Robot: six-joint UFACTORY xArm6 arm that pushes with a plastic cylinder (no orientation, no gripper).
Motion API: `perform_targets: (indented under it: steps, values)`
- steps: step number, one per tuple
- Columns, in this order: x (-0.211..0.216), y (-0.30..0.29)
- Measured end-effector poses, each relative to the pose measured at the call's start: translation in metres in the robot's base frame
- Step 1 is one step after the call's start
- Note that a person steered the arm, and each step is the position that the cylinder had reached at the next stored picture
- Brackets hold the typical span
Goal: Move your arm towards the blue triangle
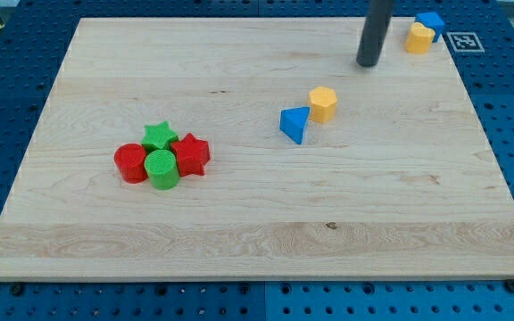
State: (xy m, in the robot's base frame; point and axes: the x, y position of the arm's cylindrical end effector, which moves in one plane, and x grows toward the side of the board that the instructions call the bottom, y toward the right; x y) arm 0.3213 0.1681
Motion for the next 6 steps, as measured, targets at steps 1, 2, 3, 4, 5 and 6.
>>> perform_targets:
  steps: [1, 2, 3, 4, 5, 6]
  values:
    - [0.062, 0.006]
    - [0.126, -0.002]
    - [0.179, -0.065]
    - [0.192, -0.146]
    - [0.169, -0.16]
    - [0.138, -0.156]
